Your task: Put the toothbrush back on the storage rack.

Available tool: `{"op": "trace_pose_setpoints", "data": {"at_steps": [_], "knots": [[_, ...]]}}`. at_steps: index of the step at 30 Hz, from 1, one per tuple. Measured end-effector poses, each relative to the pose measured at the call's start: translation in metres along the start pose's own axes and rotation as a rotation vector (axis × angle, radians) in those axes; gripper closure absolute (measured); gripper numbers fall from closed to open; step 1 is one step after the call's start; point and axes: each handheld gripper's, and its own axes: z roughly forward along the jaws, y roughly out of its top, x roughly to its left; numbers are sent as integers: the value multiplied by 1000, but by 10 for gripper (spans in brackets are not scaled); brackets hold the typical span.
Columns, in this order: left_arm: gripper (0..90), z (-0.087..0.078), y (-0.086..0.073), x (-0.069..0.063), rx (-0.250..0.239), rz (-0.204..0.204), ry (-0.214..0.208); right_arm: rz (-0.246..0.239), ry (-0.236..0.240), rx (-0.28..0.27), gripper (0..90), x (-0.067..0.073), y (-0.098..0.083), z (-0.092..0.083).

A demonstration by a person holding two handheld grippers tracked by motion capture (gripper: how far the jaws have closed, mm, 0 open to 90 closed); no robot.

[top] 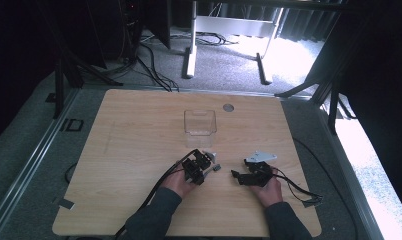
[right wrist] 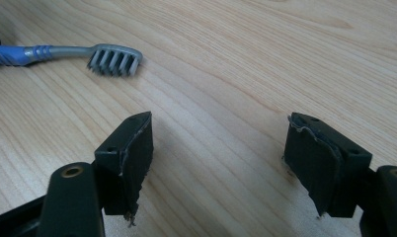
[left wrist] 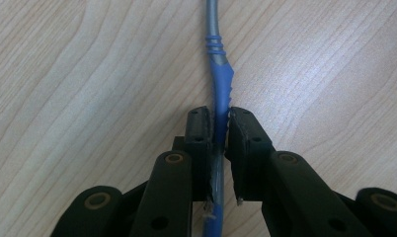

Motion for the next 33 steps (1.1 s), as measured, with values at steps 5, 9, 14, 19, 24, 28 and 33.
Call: {"op": "trace_pose_setpoints", "data": {"at_steps": [5, 9, 14, 19, 24, 28, 33], "knots": [[810, 2, 0, 0, 10, 8, -1, 0, 0, 0, 266, 0, 0, 0], [816, 2, 0, 0, 13, 10, -3, 0, 0, 0, 266, 0, 0, 0], [816, 3, 1, 1, 14, 10, -7, 0, 0, 0, 266, 0, 0, 0], [821, 3, 1, 0, 13, 15, -6, 0, 0, 0, 266, 0, 0, 0], [827, 2, 1, -1, 12, 28, 3, 0, 0, 0, 266, 0, 0, 0], [828, -1, 0, 0, -2, 29, -1, 0, 0, 0, 266, 0, 0, 0], [829, -11, -3, 5, -41, 10, -10, 1, 0, 0, 266, 0, 0, 0]]}}
